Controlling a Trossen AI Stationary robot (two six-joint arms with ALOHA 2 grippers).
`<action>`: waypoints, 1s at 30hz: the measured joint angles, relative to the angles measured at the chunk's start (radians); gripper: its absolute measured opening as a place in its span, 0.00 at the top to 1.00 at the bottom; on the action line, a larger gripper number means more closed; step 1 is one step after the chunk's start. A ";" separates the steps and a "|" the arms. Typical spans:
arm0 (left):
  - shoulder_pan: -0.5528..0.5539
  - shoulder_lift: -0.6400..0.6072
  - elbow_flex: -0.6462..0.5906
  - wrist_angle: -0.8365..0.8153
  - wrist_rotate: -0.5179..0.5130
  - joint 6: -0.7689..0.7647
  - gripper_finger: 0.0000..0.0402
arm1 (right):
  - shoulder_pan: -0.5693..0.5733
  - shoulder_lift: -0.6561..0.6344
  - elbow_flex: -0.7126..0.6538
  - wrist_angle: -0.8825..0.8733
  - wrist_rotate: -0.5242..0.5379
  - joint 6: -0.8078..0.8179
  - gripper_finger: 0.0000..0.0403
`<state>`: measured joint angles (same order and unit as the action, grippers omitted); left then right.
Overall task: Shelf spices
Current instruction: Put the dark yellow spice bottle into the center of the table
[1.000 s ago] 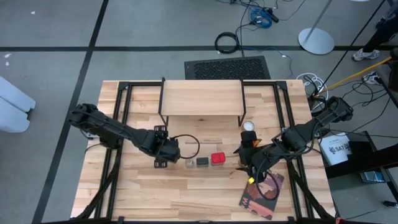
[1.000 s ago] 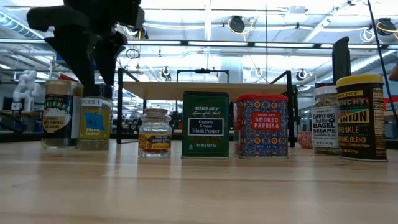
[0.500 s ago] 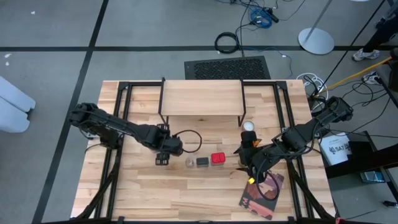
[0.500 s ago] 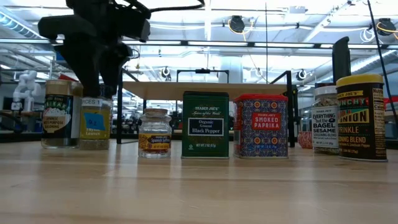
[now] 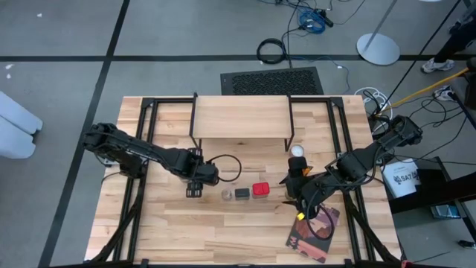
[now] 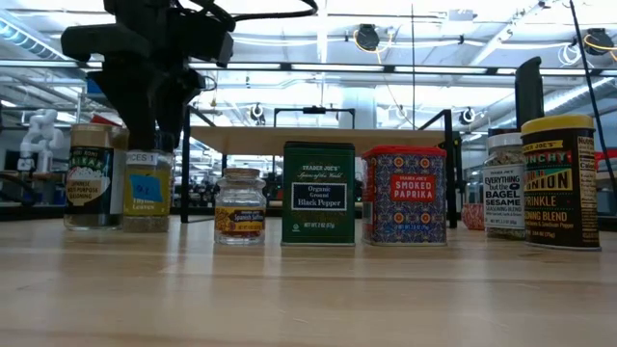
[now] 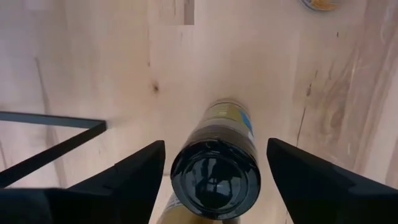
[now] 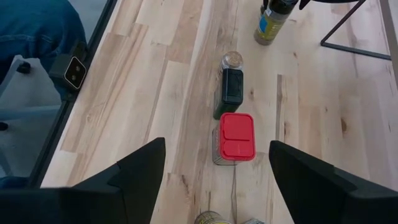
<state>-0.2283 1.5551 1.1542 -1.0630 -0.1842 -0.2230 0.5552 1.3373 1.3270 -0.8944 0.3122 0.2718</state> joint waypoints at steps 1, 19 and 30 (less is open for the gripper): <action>0.000 0.000 0.000 0.000 -0.002 -0.001 0.28 | 0.000 0.000 0.000 0.000 0.000 0.000 0.32; 0.000 0.000 0.000 -0.027 -0.022 -0.085 0.28 | 0.001 0.000 0.000 0.000 0.000 0.003 0.32; 0.000 0.000 -0.040 -0.013 0.014 -0.086 0.28 | 0.001 0.000 0.000 0.000 -0.001 0.000 0.32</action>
<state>-0.2287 1.5551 1.1137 -1.0762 -0.1697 -0.3088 0.5560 1.3373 1.3273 -0.8947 0.3111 0.2720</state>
